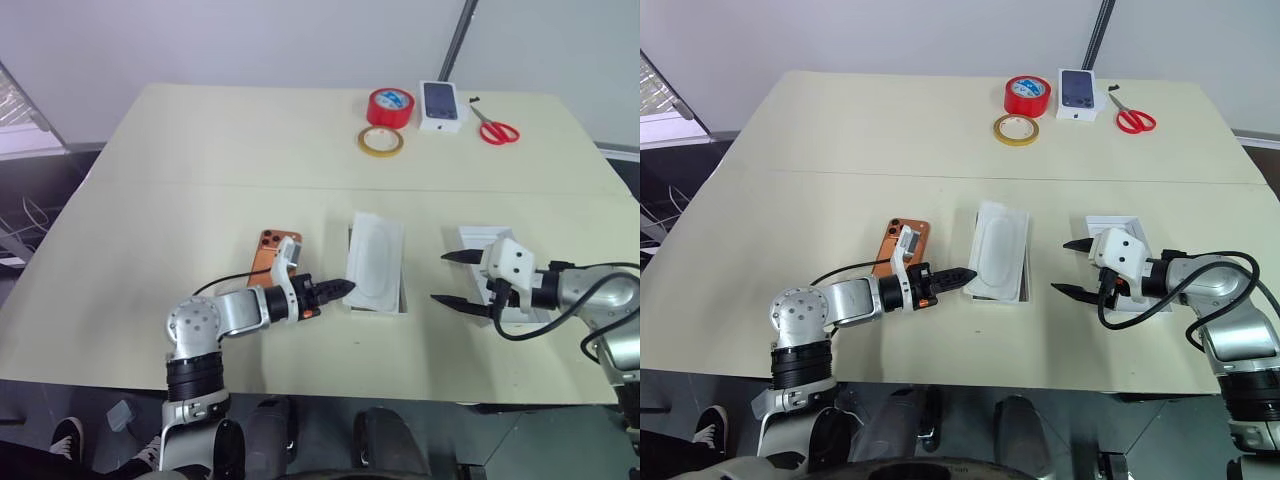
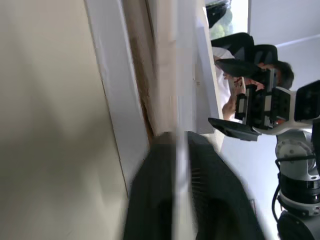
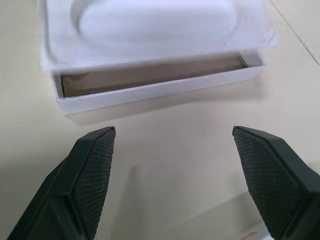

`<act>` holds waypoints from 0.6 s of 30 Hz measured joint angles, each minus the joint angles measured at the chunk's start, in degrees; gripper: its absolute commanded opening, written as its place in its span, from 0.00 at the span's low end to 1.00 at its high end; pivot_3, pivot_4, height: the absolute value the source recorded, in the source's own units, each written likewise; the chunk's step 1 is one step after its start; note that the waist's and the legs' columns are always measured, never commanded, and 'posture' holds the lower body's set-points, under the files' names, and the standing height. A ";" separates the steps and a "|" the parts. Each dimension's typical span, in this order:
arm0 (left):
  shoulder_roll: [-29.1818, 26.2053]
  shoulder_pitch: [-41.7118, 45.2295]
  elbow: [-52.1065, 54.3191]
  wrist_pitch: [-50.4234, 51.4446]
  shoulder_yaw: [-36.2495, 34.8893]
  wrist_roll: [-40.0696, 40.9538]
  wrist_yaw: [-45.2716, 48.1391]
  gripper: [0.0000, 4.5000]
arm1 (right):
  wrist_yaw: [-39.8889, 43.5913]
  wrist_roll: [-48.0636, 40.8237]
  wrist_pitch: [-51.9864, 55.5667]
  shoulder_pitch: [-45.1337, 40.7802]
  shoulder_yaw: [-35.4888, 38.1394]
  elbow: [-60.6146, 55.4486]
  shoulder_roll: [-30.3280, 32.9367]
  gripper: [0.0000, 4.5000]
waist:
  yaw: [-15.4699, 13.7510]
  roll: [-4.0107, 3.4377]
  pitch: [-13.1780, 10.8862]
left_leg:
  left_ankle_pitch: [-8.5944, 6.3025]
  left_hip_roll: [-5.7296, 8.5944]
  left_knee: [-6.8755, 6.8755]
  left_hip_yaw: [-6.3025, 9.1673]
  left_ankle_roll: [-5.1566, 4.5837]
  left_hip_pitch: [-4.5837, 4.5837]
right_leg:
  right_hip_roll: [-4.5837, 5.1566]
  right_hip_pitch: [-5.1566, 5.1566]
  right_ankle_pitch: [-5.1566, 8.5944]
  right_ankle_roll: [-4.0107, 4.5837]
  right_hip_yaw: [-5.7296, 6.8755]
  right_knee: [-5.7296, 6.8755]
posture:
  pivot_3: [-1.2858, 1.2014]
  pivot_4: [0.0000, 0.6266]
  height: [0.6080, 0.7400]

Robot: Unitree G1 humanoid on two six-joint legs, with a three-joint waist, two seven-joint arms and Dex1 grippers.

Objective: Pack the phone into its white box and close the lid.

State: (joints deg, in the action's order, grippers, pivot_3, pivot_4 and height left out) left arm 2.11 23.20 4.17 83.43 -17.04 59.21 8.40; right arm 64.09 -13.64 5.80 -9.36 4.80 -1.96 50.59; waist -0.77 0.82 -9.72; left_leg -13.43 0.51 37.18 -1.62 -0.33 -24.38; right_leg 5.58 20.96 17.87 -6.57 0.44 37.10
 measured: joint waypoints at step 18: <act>-13.76 -0.92 11.85 -9.08 6.25 -0.85 8.28 0.98 | -6.82 -2.53 6.68 -8.07 -5.60 -2.07 -12.58 0.01 | 0.13 -0.04 0.01 | 0.04 -0.01 -0.09 0.00 0.08 0.00 | 0.00 0.08 0.00 0.02 -0.02 0.02 | 0.52 0.24 0.91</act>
State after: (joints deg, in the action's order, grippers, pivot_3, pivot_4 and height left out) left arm -11.65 22.27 16.02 74.36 -10.78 58.37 16.68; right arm 57.27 -16.17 12.47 -17.43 -0.80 -4.02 38.01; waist -0.64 0.78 -9.71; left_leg -13.39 0.50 37.09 -1.61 -0.26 -24.38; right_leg 5.57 21.05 17.86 -6.55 0.43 37.12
